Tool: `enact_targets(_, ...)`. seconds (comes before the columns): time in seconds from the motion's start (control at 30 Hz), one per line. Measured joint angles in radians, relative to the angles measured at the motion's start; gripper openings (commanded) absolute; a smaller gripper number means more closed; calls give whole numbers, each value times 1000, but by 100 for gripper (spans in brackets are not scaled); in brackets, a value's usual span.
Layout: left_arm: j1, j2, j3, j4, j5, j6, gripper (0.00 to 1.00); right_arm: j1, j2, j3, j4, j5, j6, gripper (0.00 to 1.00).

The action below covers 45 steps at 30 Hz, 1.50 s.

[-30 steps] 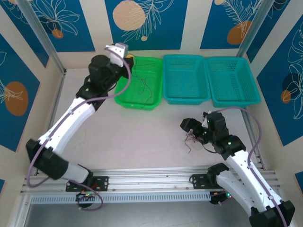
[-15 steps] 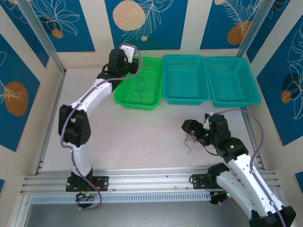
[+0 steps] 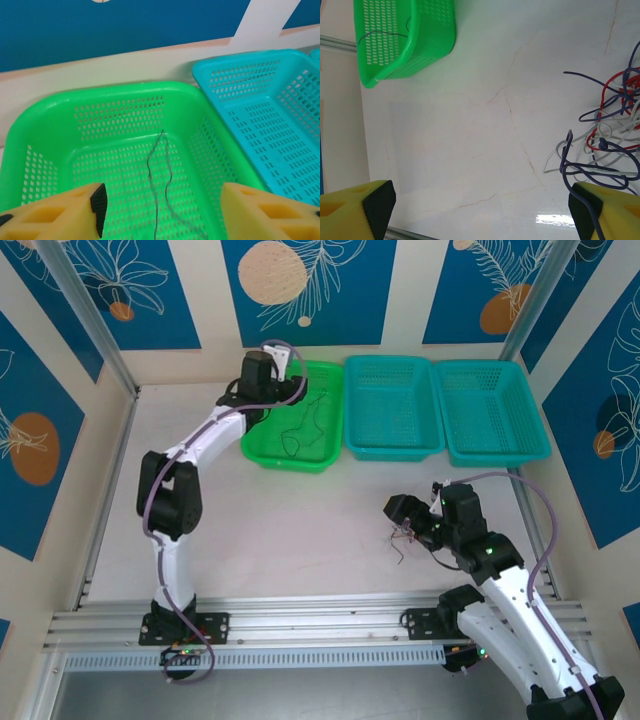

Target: Untangle the cables

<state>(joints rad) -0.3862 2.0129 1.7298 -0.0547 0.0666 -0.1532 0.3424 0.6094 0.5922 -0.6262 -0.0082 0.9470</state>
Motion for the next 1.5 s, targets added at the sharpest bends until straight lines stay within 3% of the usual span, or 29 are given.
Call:
enact_targets(0.27, -20, -419, -432, 222, 125, -141, 57, 0, 6, -6, 23, -27, 2, 89)
enact_targets(0.4, -122, -646, -650, 329, 197, -124, 55, 0, 29, -10, 63, -74, -2, 84)
enact_targets(0.5, -256, -777, -805, 392, 252, -34, 55, 6, 58, -10, 97, -106, -6, 72)
enact_targets(0.57, -341, -825, -903, 427, 303, 34, 55, 15, 76, -10, 113, -122, -11, 53)
enact_targets(0.7, -429, -818, -1061, 480, 407, 133, 57, 34, 102, -4, 140, -139, -26, 13)
enact_targets(0.8, -472, -786, -1125, 485, 440, 207, 58, 50, 118, 11, 145, -146, -34, 0)
enact_targets(1.1, -516, -649, -1155, 689, 454, 290, 68, 162, 144, 106, 147, -134, -59, 0)
enact_targets(1.27, -522, -539, -1121, 811, 418, 250, 65, 216, 175, 140, 154, -127, -69, 0)
enact_targets(1.4, -522, -479, -1090, 901, 396, 199, 49, 244, 203, 143, 164, -126, -76, 0)
enact_targets(1.5, -523, -459, -1080, 943, 387, 164, 21, 262, 216, 143, 175, -112, -77, 0)
